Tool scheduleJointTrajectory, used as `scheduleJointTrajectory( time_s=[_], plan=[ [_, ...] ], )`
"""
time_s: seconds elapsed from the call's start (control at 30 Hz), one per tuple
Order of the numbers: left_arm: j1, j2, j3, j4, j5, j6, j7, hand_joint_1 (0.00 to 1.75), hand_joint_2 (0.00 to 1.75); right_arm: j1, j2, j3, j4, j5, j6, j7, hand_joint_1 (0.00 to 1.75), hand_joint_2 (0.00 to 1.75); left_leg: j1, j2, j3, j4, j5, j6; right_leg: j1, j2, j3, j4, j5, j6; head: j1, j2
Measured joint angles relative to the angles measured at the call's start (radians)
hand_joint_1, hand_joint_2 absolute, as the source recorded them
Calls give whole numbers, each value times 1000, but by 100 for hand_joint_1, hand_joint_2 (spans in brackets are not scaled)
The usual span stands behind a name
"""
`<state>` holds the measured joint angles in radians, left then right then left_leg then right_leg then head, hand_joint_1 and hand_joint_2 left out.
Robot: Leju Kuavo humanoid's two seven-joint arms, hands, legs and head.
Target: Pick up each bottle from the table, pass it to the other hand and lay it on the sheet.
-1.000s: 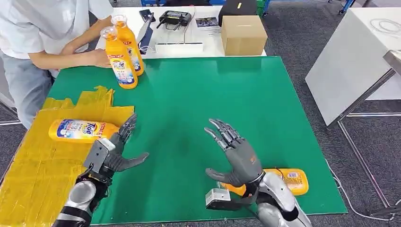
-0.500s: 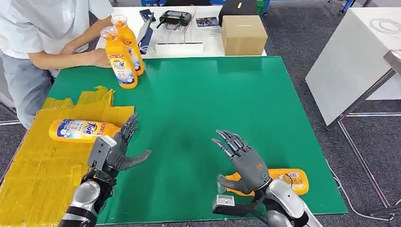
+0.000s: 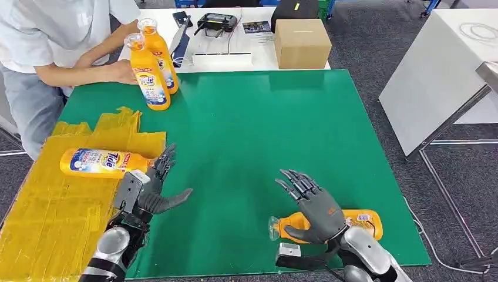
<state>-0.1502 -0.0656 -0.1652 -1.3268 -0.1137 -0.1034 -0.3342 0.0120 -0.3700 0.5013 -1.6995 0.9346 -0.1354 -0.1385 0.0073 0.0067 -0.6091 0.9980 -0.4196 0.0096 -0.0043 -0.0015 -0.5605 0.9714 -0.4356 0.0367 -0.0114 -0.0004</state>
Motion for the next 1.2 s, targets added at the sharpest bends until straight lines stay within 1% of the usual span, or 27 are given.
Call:
scheduleJointTrajectory(
  time_s=[0.23,0.33,0.53,0.73,0.83,0.93,1.2],
  plan=[
    [1,-1,0,0,0,0,0,0,175,0,-4,0,0,-1,2,0,0,175,0,0,0,0,0,0,0,0,0,0,0,0,0,0],
    [1,-1,0,1,3,1,0,0,175,3,-6,-3,2,-26,27,-2,0,175,0,0,0,0,0,0,0,0,0,0,0,0,0,0],
    [0,-1,-3,15,17,2,-3,0,175,38,-40,-36,5,-108,71,-56,0,175,0,0,0,0,0,0,-1,0,0,0,0,0,0,0],
    [-14,-6,-22,40,33,-8,-12,0,175,73,-95,-68,6,-186,156,-127,0,175,0,0,0,0,0,1,-1,0,0,0,0,0,0,0],
    [-25,-9,-31,54,38,-8,-15,0,175,93,-135,-85,18,-180,163,-127,0,175,0,0,0,0,-1,1,-1,0,0,0,0,0,0,0],
    [-32,-9,-39,62,42,-8,-16,0,175,106,-154,-98,30,-167,155,-120,0,175,-1,0,0,0,-1,1,-1,0,0,0,0,0,0,0],
    [-34,-10,-50,69,50,-6,-16,0,175,116,-170,-109,44,-145,150,-85,0,175,-1,0,0,0,-1,1,-1,0,0,0,0,0,0,0]
  ],
)
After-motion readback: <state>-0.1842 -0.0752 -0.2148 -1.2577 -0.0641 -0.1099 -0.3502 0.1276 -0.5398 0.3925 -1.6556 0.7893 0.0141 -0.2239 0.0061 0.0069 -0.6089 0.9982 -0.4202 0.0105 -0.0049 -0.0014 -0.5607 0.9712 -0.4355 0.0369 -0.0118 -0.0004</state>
